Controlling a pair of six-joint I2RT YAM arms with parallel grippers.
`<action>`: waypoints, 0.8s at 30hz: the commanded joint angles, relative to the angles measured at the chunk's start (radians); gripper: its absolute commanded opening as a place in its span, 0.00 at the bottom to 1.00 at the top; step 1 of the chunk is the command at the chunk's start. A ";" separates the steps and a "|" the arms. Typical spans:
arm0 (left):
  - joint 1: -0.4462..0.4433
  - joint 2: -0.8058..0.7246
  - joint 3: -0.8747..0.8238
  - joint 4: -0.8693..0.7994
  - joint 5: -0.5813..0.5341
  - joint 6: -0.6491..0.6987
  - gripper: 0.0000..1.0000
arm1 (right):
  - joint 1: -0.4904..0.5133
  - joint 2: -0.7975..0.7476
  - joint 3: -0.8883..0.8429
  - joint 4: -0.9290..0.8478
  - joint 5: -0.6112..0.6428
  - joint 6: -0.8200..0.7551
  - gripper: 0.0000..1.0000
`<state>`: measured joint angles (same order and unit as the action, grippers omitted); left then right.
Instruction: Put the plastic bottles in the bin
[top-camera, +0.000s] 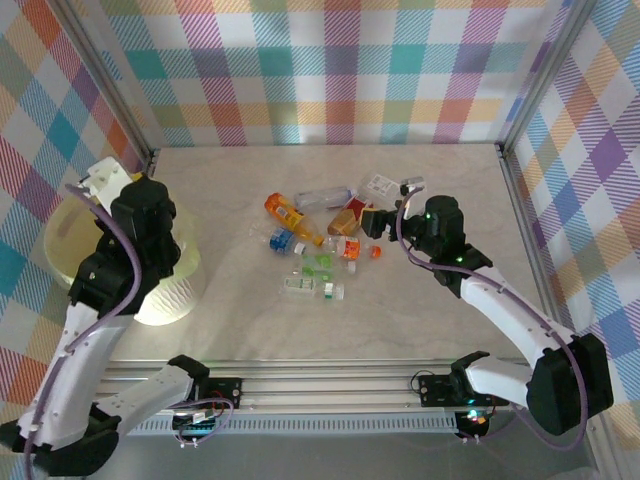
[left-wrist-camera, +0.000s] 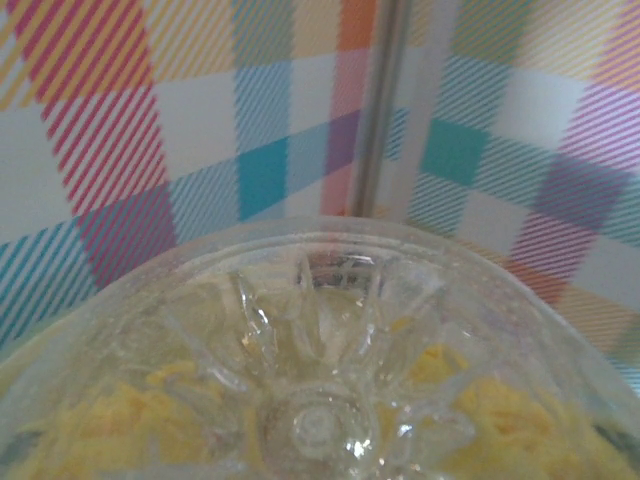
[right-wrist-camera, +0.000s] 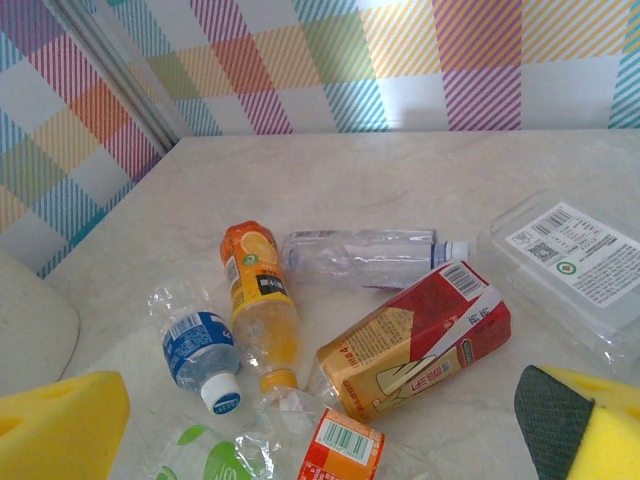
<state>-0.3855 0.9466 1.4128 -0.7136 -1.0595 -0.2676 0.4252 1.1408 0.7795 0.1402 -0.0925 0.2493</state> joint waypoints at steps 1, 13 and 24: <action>0.185 0.001 -0.023 -0.018 0.139 -0.015 0.50 | 0.004 -0.024 -0.008 0.025 0.014 -0.001 1.00; 0.726 0.053 -0.170 0.152 0.753 -0.299 0.50 | 0.003 -0.025 0.002 -0.009 -0.001 -0.009 1.00; 0.815 0.149 -0.236 0.260 0.792 -0.550 0.63 | 0.003 -0.036 0.011 -0.041 0.002 -0.024 1.00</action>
<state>0.4160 1.0794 1.1679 -0.4973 -0.2905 -0.7273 0.4252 1.1275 0.7795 0.0998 -0.0864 0.2451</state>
